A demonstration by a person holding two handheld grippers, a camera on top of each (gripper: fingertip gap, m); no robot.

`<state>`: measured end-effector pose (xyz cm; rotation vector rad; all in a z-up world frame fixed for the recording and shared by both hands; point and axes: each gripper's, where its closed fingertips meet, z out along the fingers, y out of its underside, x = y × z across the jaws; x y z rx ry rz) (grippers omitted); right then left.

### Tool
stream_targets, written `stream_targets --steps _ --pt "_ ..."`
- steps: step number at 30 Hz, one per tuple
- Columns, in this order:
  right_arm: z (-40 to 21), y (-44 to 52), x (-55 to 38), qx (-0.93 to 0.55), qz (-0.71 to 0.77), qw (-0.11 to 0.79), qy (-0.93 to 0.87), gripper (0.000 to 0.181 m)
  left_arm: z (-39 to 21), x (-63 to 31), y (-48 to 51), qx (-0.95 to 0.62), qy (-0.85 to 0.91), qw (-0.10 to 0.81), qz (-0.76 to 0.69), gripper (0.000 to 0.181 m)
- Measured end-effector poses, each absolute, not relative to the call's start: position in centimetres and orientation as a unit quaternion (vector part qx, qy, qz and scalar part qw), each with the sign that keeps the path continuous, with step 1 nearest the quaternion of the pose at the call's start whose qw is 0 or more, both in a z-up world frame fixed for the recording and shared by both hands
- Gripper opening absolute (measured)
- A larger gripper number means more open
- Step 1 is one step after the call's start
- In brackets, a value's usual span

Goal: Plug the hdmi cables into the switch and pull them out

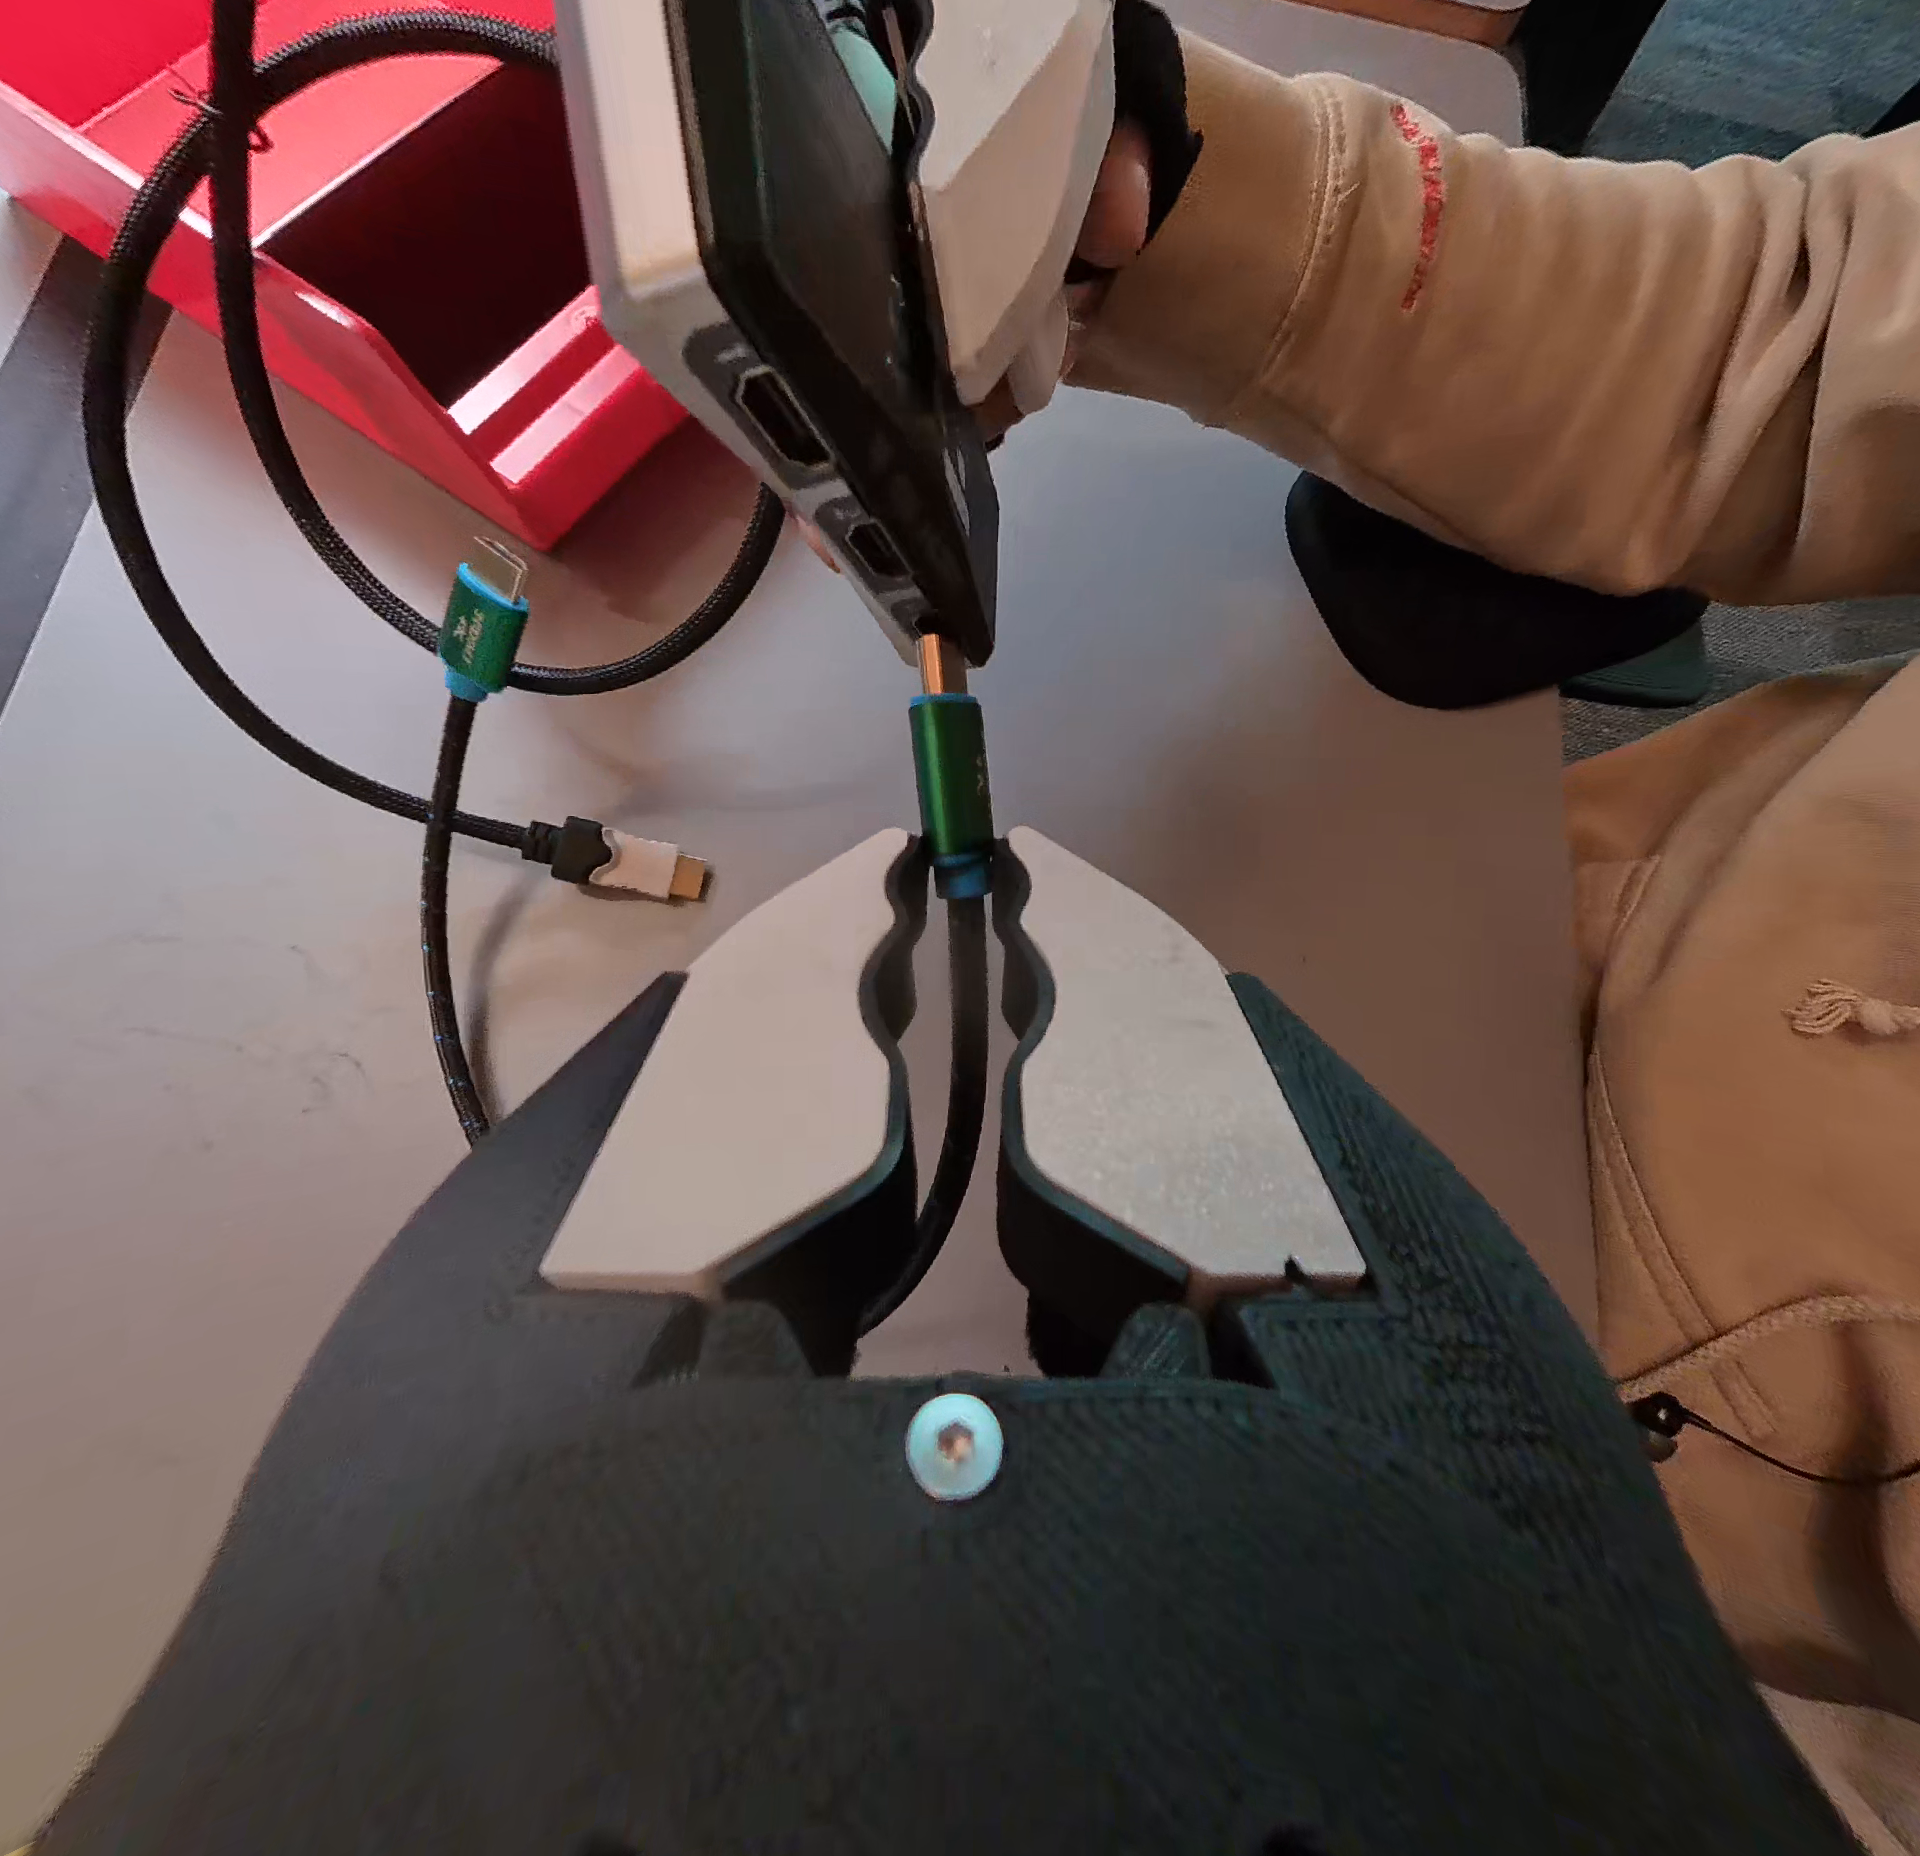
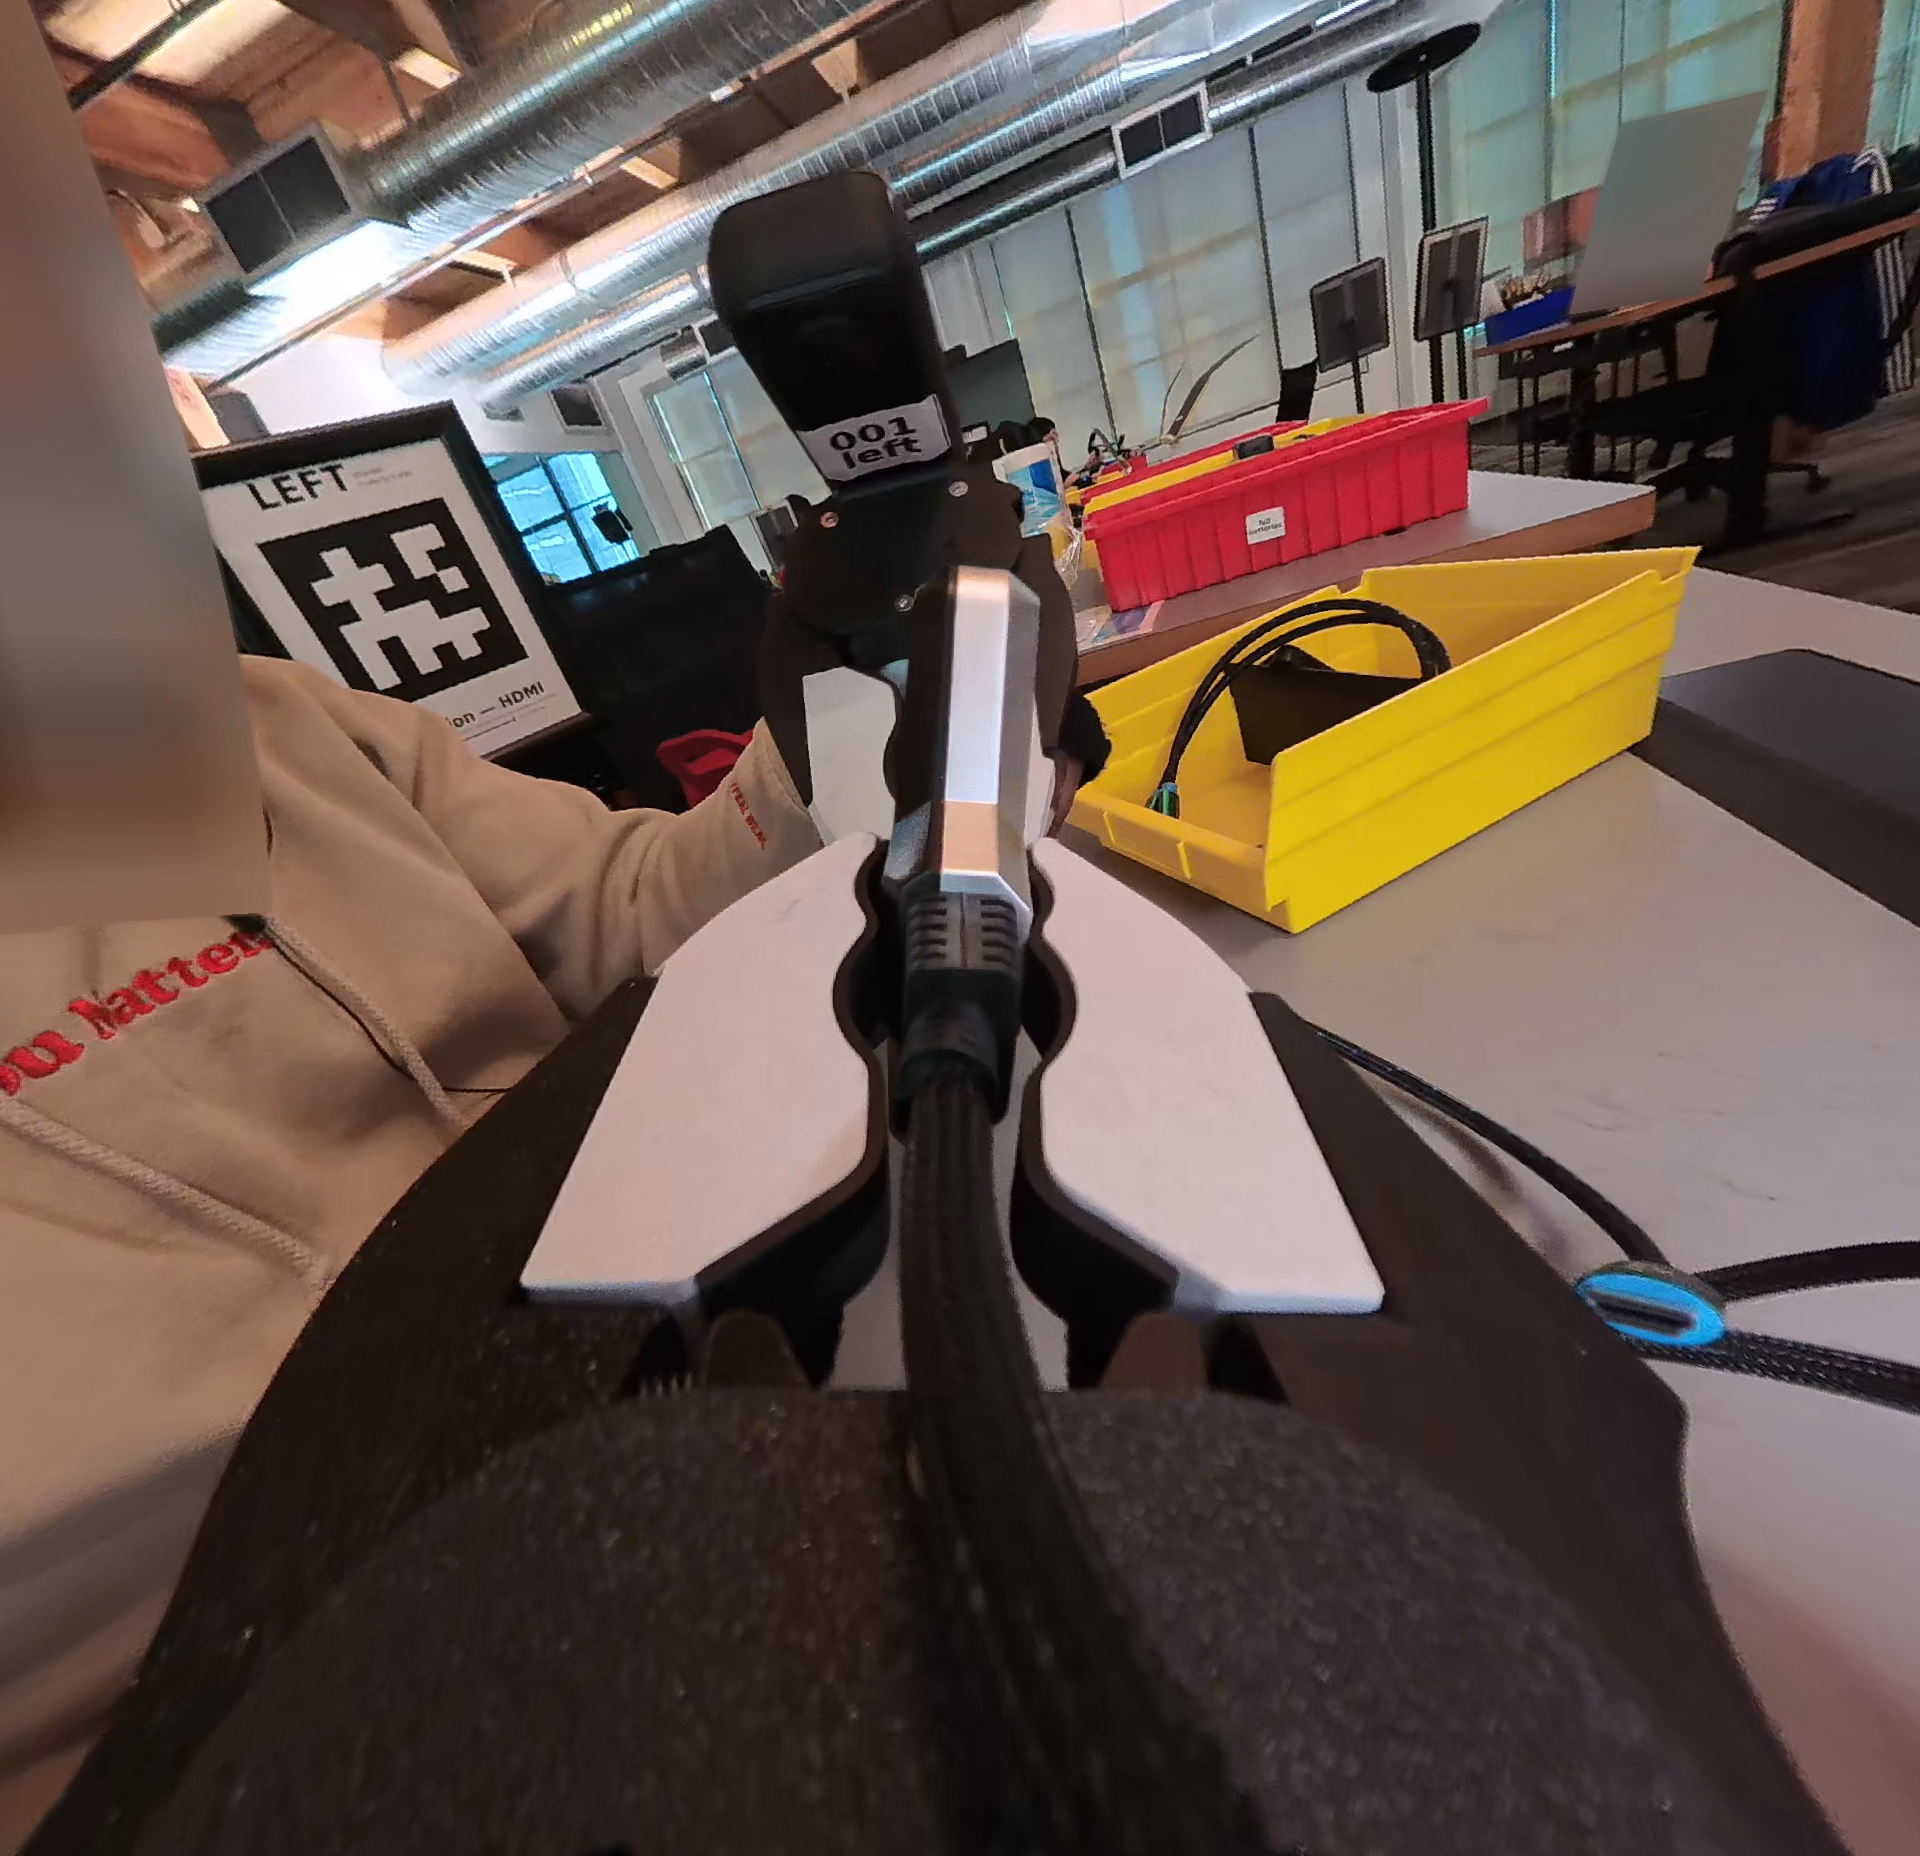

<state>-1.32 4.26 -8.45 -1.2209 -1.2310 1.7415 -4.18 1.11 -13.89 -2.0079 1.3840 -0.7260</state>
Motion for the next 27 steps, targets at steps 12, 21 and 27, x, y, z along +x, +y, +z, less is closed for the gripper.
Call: stream_targets --steps 12,21,27 --pt "-9.6 3.9 -2.3 -0.504 0.656 0.301 -0.474 0.022 -14.9 -4.4 1.1 -0.745 0.551 0.291 -0.238 0.012" --pt "-7.8 4.3 -2.3 -0.492 0.674 0.331 -0.440 0.023 -11.9 -4.5 1.5 -0.715 0.494 0.331 -0.368 0.011" --pt "-7.6 4.7 -2.5 -0.475 0.712 0.321 -0.406 0.023 -11.5 -4.5 1.5 -0.699 0.472 0.325 -0.428 0.012"
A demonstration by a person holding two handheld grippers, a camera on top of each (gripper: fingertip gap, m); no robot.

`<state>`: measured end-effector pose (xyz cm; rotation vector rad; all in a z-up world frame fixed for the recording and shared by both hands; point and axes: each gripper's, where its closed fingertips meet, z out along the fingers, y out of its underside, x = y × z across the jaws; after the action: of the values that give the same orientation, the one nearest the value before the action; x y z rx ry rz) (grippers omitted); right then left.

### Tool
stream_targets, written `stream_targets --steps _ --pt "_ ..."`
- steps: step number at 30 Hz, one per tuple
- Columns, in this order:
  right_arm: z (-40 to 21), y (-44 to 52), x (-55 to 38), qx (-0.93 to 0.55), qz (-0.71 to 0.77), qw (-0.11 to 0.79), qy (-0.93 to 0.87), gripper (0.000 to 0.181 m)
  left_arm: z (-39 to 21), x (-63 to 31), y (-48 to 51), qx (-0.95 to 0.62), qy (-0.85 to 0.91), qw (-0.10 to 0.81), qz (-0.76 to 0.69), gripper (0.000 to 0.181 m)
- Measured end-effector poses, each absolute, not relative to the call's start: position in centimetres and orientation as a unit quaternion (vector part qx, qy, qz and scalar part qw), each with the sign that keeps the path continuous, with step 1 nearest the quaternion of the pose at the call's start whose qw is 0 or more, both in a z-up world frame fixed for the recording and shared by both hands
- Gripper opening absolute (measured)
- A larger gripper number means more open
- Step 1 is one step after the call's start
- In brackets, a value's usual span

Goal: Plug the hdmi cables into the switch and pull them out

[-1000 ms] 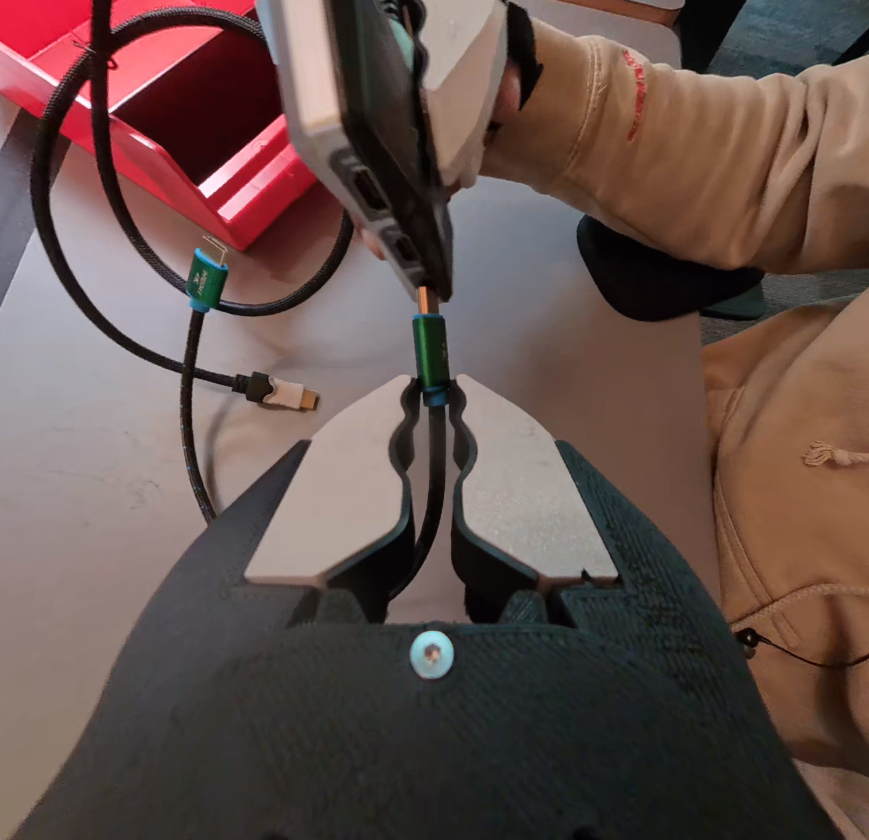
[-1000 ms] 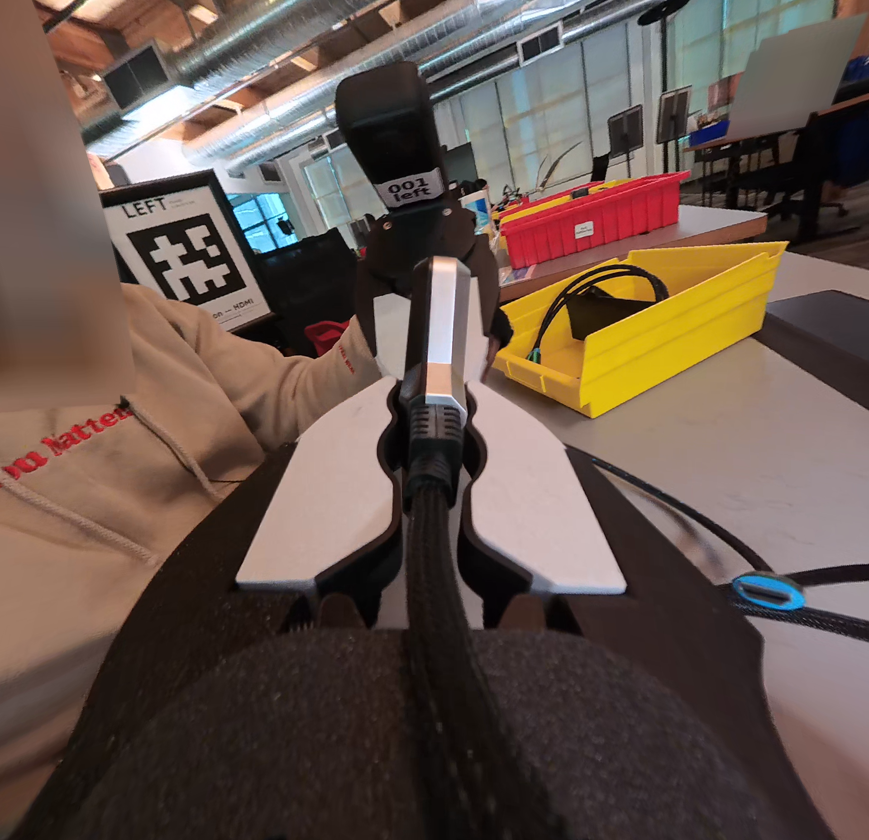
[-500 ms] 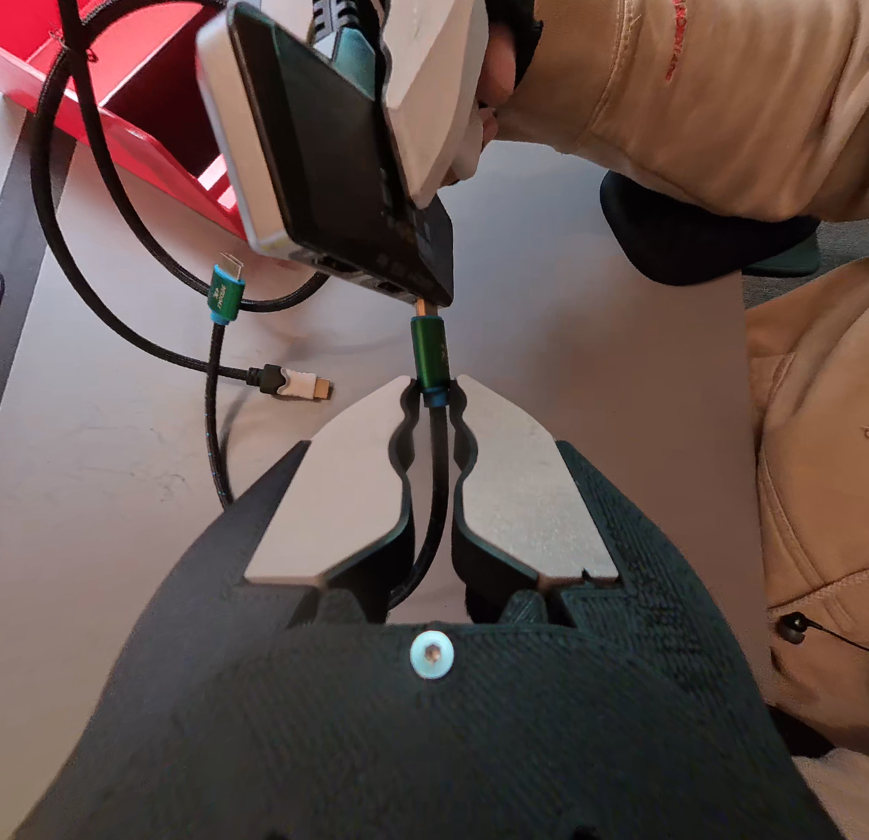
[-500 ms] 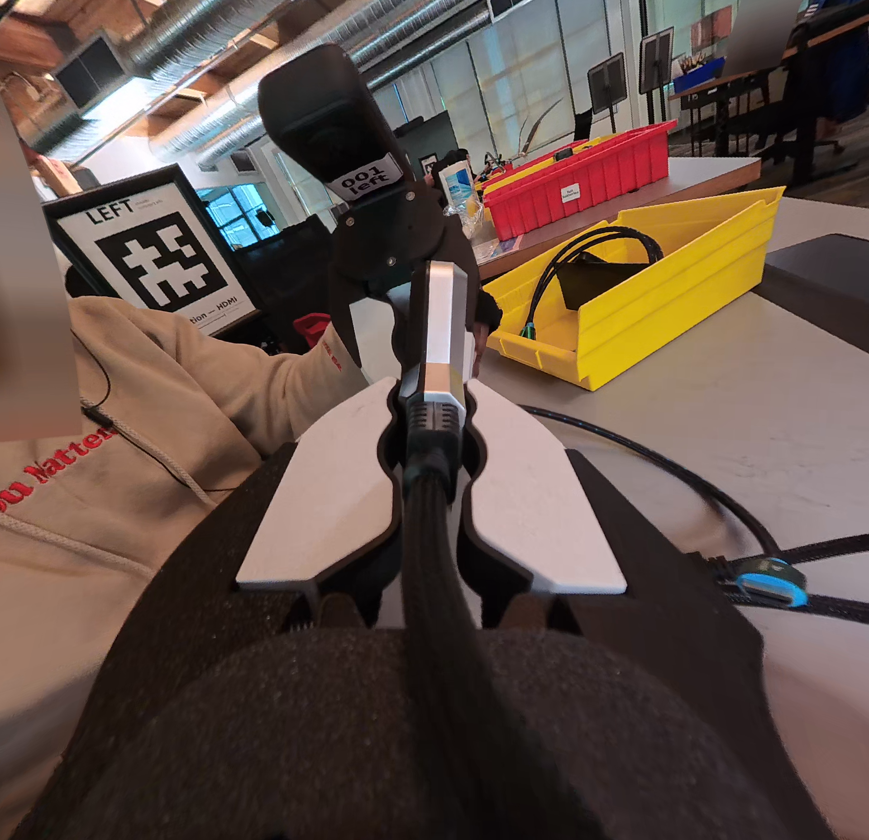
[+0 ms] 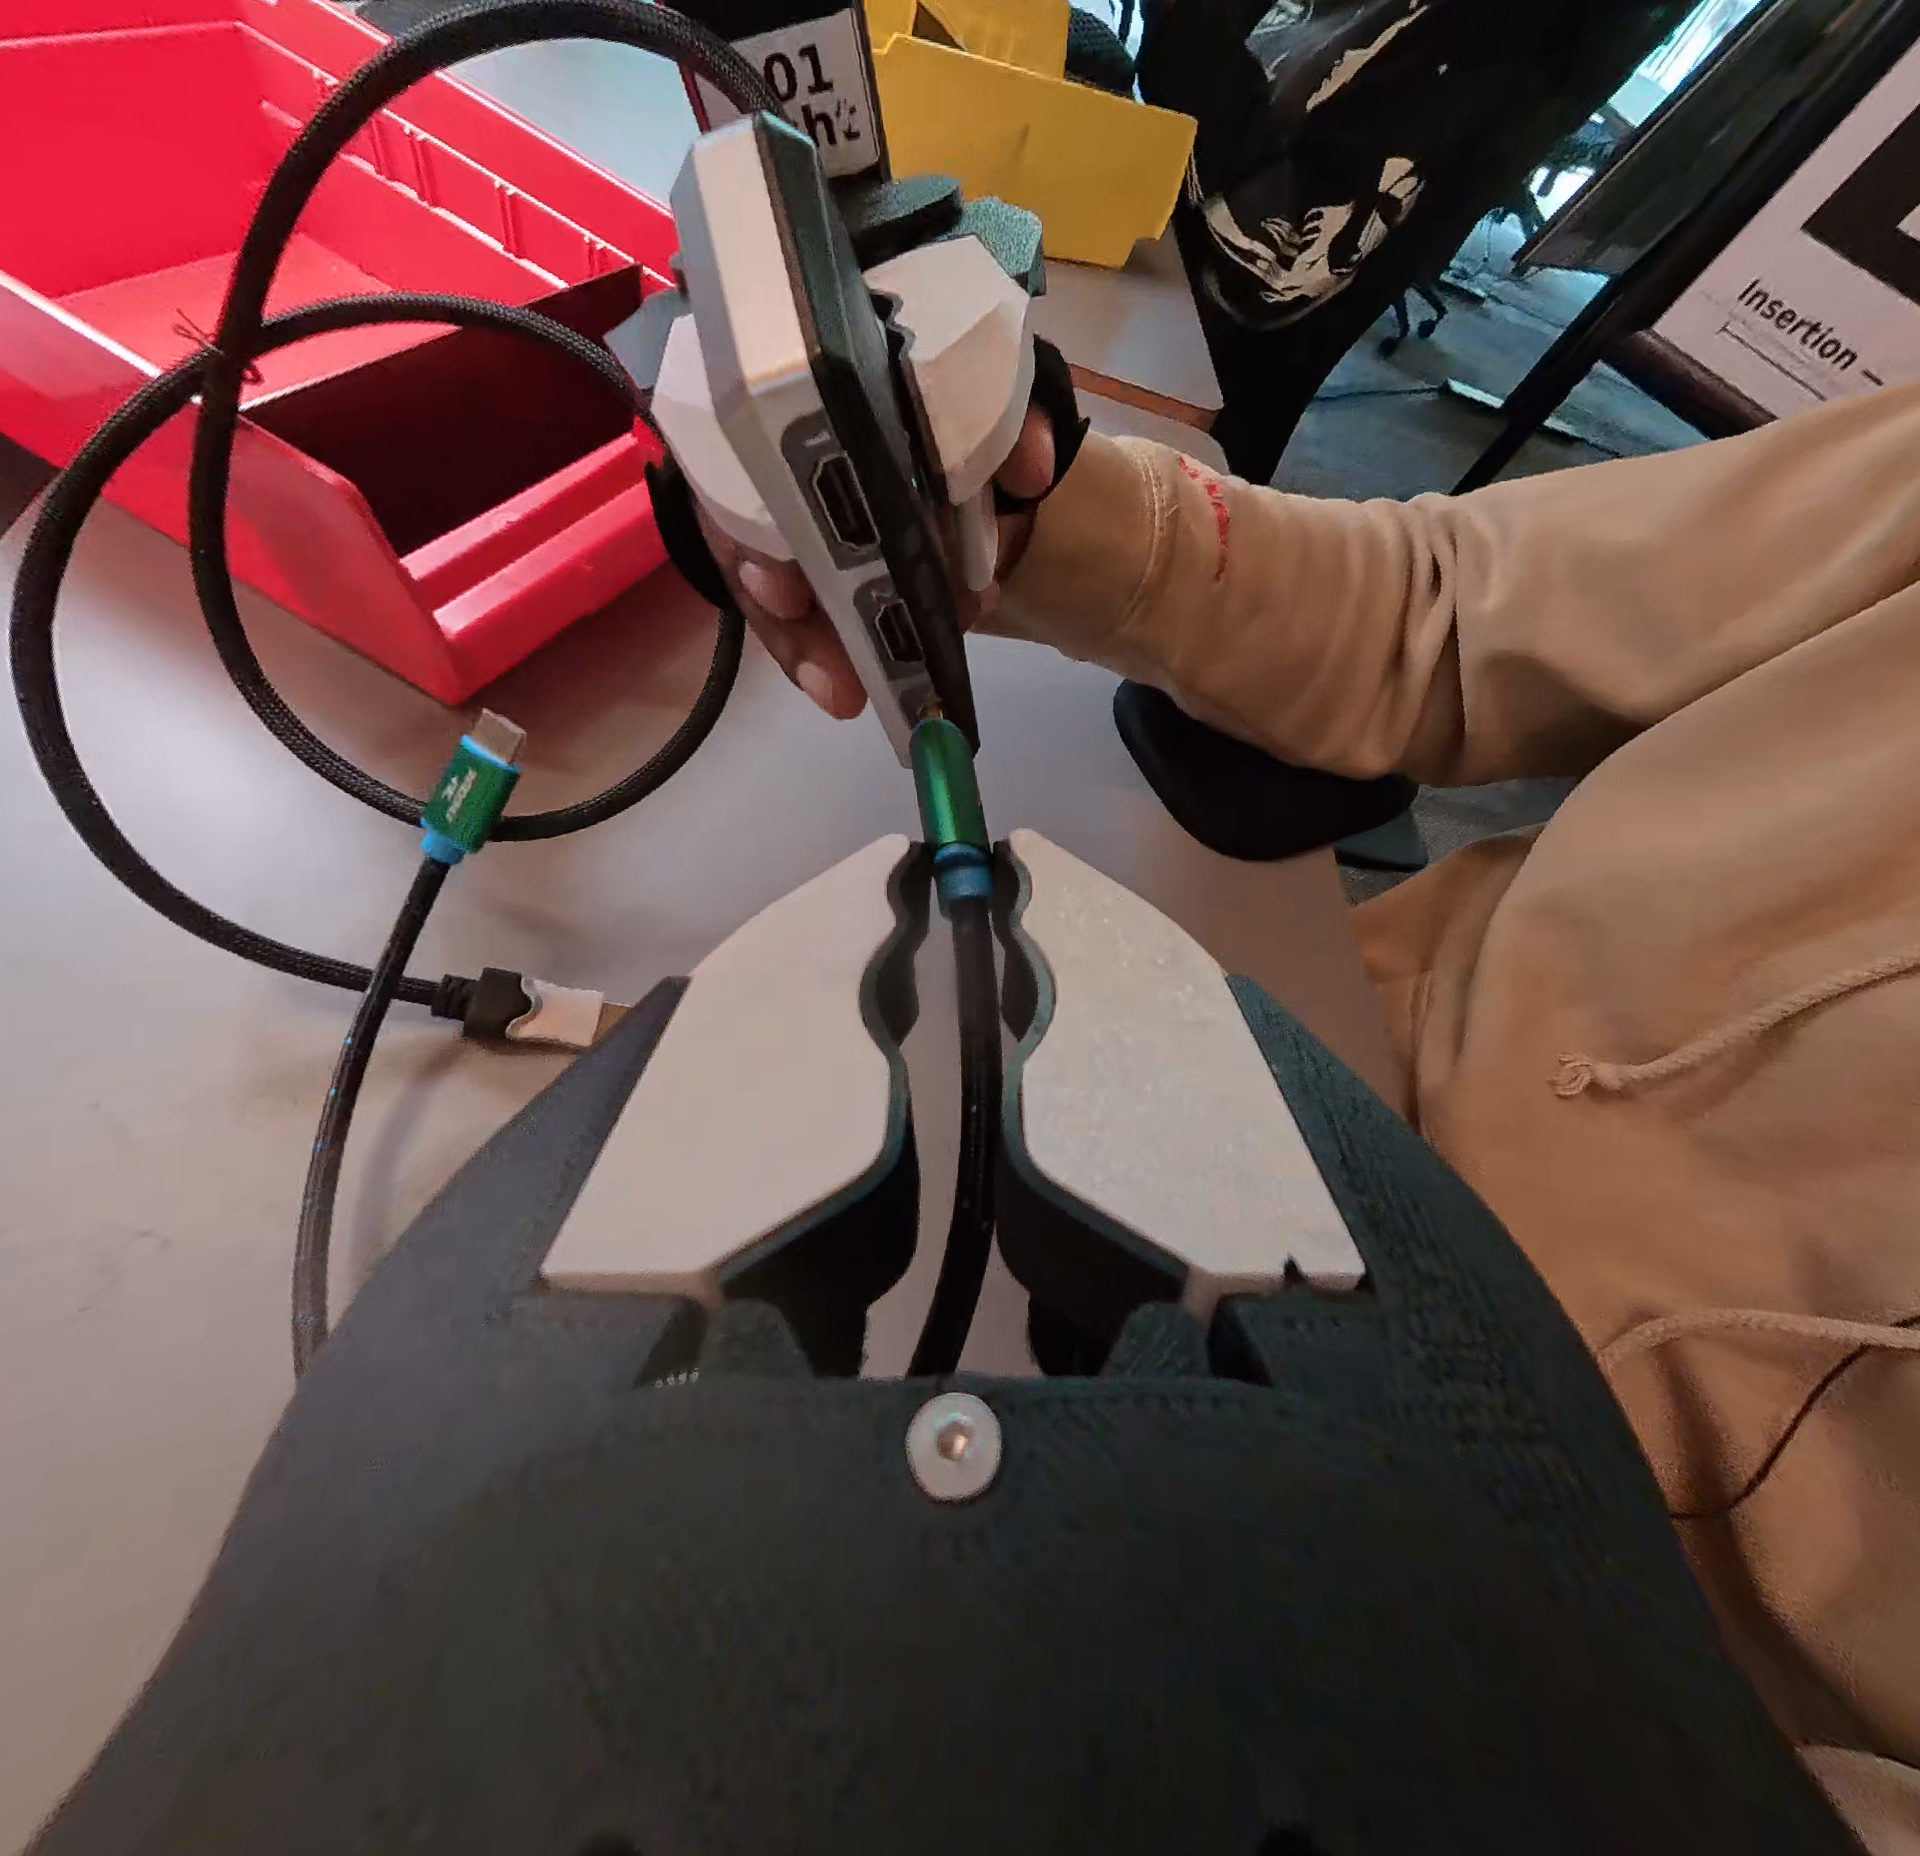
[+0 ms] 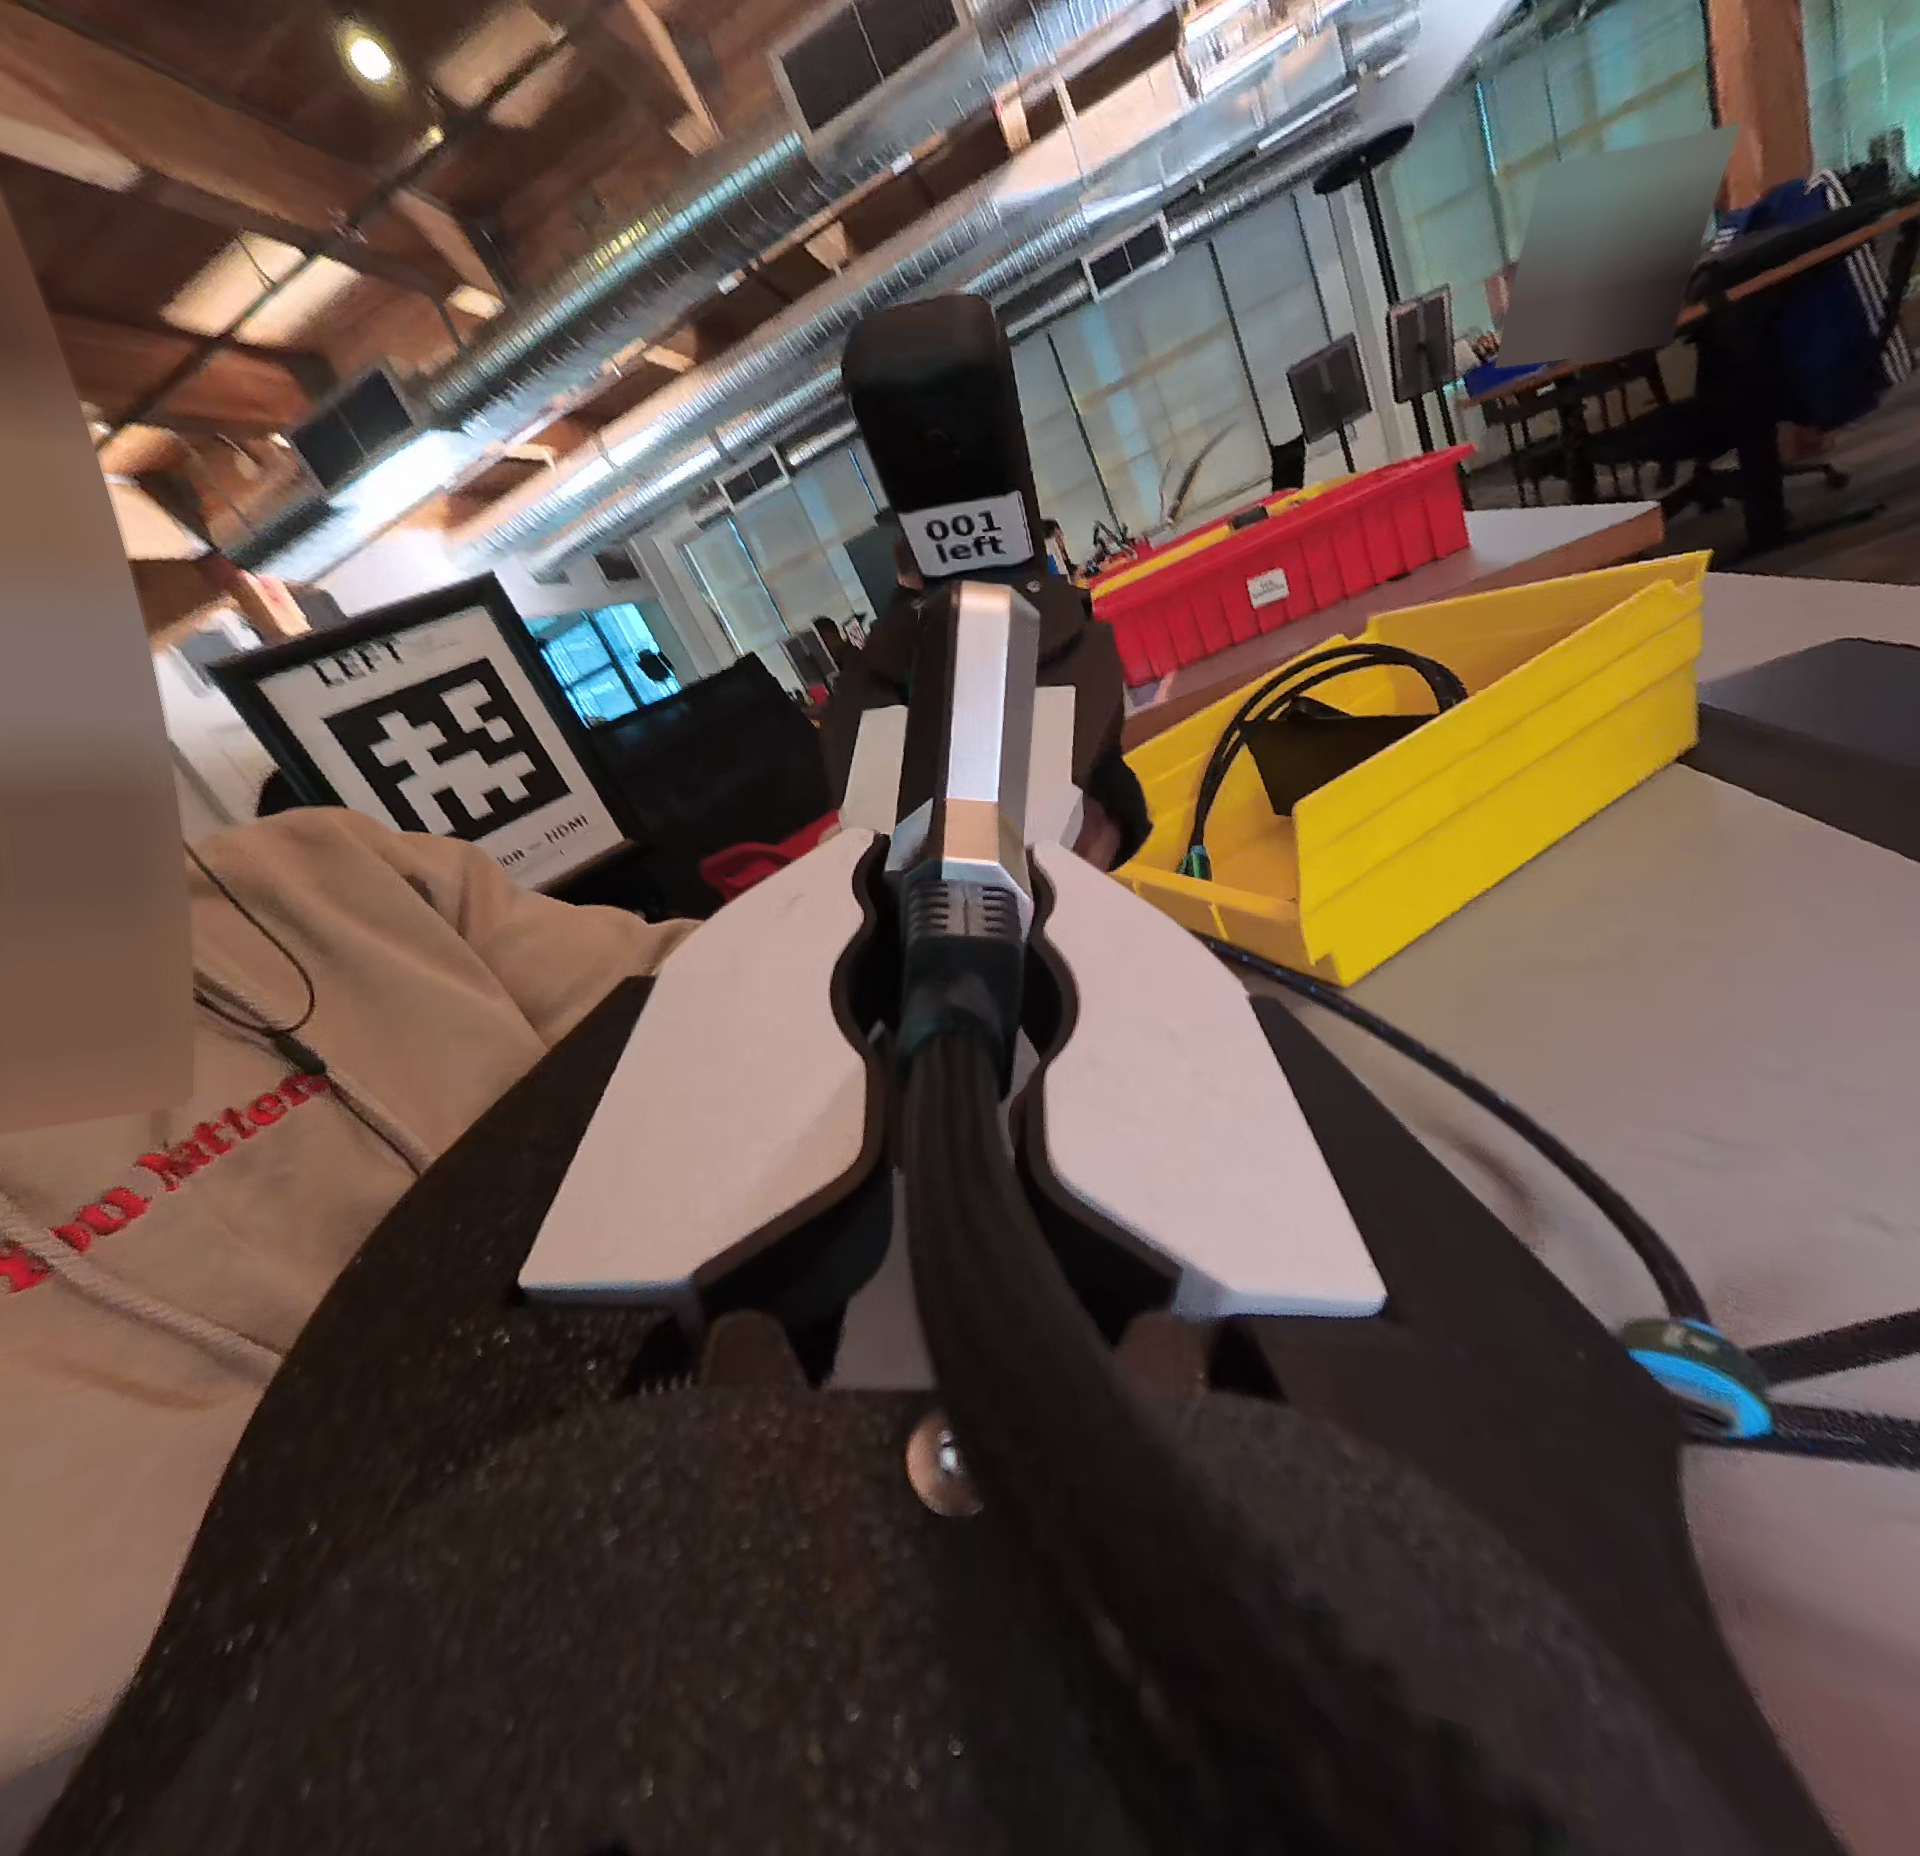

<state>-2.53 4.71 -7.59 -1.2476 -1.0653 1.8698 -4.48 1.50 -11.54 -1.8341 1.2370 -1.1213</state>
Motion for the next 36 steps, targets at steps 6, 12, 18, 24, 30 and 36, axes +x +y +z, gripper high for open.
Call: stream_targets --steps 6,12,18,24,30,36 --pt "-7.3 5.1 -2.3 -0.459 0.744 0.305 -0.377 0.022 -12.5 -3.3 1.4 -0.704 0.481 0.315 -0.417 0.012" --pt "-7.3 5.1 -2.6 -0.487 0.709 0.319 -0.399 0.023 -12.0 -3.9 1.8 -0.708 0.456 0.320 -0.433 0.012" --pt "-7.6 4.8 -2.7 -0.507 0.666 0.329 -0.438 0.025 -10.5 -4.9 1.8 -0.696 0.442 0.330 -0.460 0.012" --pt "-9.9 4.1 -2.7 -0.545 0.601 0.305 -0.498 0.028 -10.7 -5.4 1.9 -0.698 0.441 0.327 -0.460 0.012" --pt "-10.6 3.0 -3.1 -0.530 0.610 0.283 -0.517 0.022 -11.4 -5.8 1.7 -0.708 0.454 0.318 -0.436 0.011" --pt "-11.3 3.8 -3.8 -0.538 0.614 0.296 -0.495 0.022 -11.9 -6.1 2.5 -0.724 0.438 0.318 -0.427 0.011"
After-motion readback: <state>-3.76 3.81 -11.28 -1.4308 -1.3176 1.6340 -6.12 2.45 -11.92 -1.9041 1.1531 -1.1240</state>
